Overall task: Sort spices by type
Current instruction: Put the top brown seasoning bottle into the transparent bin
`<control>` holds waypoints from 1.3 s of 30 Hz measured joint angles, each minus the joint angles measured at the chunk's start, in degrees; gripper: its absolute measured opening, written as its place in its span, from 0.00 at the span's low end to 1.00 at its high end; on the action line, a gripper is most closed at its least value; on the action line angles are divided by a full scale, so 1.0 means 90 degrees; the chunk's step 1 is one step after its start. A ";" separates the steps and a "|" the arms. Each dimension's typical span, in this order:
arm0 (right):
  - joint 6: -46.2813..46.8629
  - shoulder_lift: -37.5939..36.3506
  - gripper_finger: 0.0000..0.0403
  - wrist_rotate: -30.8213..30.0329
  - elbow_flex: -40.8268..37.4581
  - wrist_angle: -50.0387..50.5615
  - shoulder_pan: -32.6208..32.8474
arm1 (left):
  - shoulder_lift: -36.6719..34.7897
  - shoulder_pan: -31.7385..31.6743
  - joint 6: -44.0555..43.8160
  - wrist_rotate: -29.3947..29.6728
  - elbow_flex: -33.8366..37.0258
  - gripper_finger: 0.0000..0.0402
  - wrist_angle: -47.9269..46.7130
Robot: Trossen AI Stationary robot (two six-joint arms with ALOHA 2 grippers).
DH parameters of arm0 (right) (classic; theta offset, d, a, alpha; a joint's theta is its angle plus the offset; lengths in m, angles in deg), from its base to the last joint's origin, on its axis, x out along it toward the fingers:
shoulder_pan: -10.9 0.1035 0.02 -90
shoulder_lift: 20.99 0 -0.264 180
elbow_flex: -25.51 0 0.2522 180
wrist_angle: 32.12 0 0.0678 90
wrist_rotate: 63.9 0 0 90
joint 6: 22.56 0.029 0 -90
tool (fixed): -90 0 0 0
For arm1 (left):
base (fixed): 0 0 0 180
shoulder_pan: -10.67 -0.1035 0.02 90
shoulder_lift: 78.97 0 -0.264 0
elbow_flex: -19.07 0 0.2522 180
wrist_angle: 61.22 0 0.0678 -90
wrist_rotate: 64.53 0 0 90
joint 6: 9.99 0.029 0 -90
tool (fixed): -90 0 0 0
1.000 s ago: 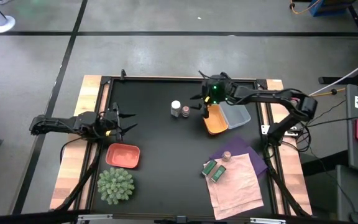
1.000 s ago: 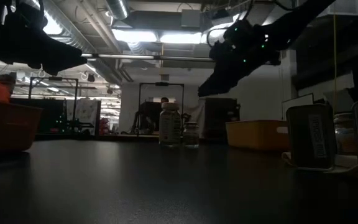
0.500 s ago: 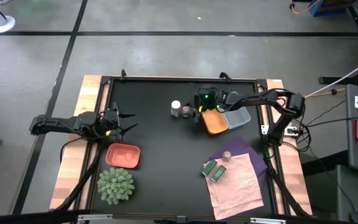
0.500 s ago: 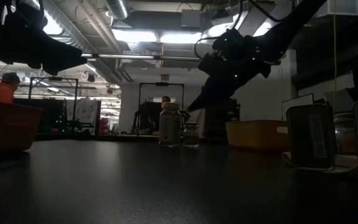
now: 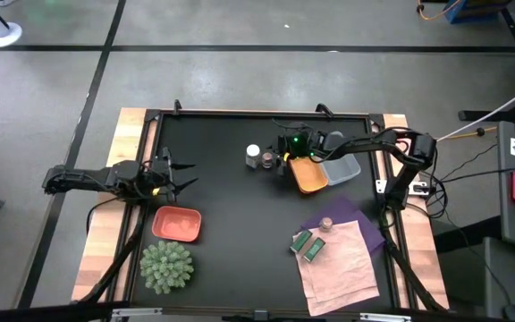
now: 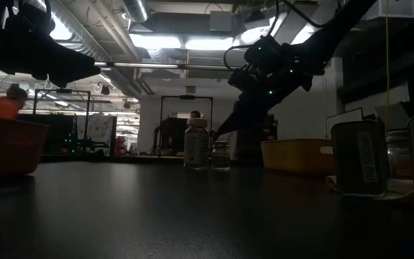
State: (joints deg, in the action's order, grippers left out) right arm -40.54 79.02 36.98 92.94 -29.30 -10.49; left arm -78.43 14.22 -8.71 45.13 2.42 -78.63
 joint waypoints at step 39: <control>0.0016 0.0884 0.46 -0.0021 -0.0002 -0.0304 0.0000 | -0.0002 0.0000 -0.0002 0.0000 0.0000 0.54 -0.0021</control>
State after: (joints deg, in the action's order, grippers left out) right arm -40.39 86.97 36.79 92.92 -32.03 -10.49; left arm -78.46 14.22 -8.73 45.13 2.42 -78.82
